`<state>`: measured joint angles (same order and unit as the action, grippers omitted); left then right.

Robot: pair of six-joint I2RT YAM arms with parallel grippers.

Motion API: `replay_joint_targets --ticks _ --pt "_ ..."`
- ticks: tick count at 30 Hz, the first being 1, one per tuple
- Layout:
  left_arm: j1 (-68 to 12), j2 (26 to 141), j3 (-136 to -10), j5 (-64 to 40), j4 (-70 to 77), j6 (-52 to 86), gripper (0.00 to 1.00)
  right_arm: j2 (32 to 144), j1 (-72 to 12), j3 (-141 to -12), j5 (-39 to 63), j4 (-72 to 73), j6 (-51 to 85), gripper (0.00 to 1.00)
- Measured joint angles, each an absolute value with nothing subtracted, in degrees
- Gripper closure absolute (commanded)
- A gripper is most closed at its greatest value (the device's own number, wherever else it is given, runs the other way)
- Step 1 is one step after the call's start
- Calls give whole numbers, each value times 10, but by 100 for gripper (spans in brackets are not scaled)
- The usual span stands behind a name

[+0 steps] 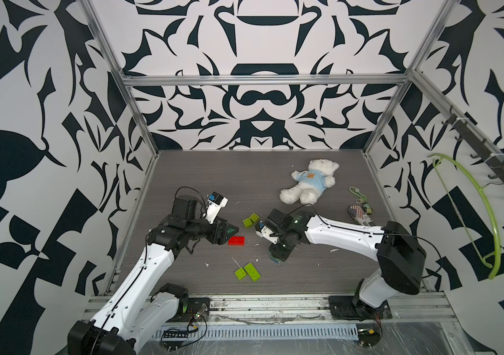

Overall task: Assemble a carrot with lego
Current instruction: Assemble the lego brick with the lego brick.

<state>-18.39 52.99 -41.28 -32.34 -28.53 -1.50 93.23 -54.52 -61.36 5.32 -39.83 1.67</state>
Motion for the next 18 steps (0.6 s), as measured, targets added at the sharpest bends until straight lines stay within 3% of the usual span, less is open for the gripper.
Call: replay_joint_targets --ticks 18 --pt "-184 531 -413 -321 -285 -13 25 935 -551 -614 52 -396 17 70"
